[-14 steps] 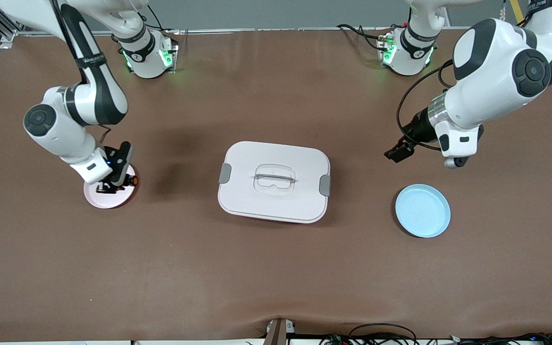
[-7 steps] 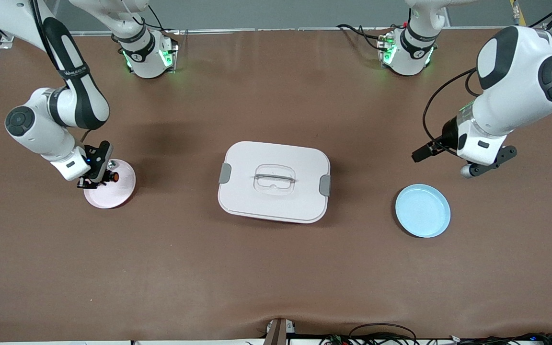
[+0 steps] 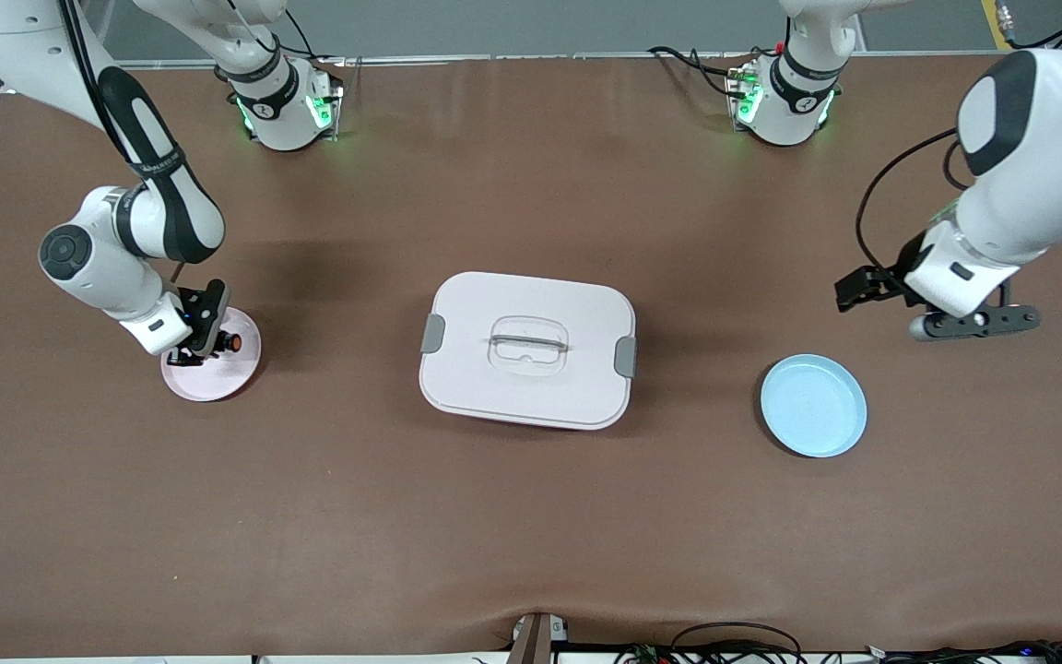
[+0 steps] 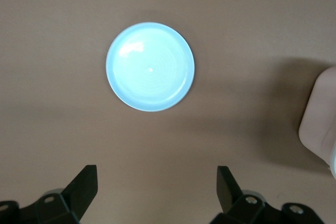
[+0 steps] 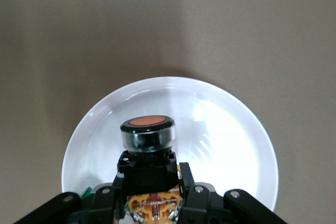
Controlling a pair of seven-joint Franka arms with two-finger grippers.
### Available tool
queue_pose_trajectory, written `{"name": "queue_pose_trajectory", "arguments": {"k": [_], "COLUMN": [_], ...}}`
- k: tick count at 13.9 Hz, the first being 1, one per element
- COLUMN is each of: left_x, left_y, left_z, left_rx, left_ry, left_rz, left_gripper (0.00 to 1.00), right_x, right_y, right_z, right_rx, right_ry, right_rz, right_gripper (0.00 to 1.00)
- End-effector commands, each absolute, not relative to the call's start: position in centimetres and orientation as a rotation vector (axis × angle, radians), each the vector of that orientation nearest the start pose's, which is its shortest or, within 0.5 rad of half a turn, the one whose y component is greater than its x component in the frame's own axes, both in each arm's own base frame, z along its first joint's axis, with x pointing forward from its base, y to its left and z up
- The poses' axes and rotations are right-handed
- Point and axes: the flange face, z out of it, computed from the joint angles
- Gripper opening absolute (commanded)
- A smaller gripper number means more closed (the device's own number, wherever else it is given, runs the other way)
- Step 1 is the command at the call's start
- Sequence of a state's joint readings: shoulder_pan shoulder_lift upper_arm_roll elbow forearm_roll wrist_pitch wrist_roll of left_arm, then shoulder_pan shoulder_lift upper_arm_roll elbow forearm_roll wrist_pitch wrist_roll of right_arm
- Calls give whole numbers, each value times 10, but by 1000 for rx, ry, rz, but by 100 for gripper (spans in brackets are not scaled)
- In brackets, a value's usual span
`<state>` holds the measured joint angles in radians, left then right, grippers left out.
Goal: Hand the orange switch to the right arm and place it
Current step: 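Carry the switch over the white plate while the left gripper withdraws, then lower the switch onto the white plate and open the right gripper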
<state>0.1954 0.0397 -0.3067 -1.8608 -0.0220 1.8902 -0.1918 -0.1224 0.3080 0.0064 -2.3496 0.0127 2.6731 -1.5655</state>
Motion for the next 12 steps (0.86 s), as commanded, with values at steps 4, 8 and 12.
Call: {"name": "queue_pose_trajectory", "arguments": {"k": [4,8,12], "left_x": [575,571,567], "left_y": [-34,-18,-2], "left_z": [553,579,597], "left_rx": [-3152,-3146,-3154], "left_ry": [-168,-211,-96], "left_rz": [-115,-96,-60], "left_gripper": [100,100,100], "right_x": [512,512,516], "right_y": [-72,-73,-73], "right_z": [190,178,172], "right_rx": [-2327,-2333,-2335], "right_ry": [-2134,-2139,-2140], "right_rz": [-31,-44,-49], "right_gripper": [0,0,0]}}
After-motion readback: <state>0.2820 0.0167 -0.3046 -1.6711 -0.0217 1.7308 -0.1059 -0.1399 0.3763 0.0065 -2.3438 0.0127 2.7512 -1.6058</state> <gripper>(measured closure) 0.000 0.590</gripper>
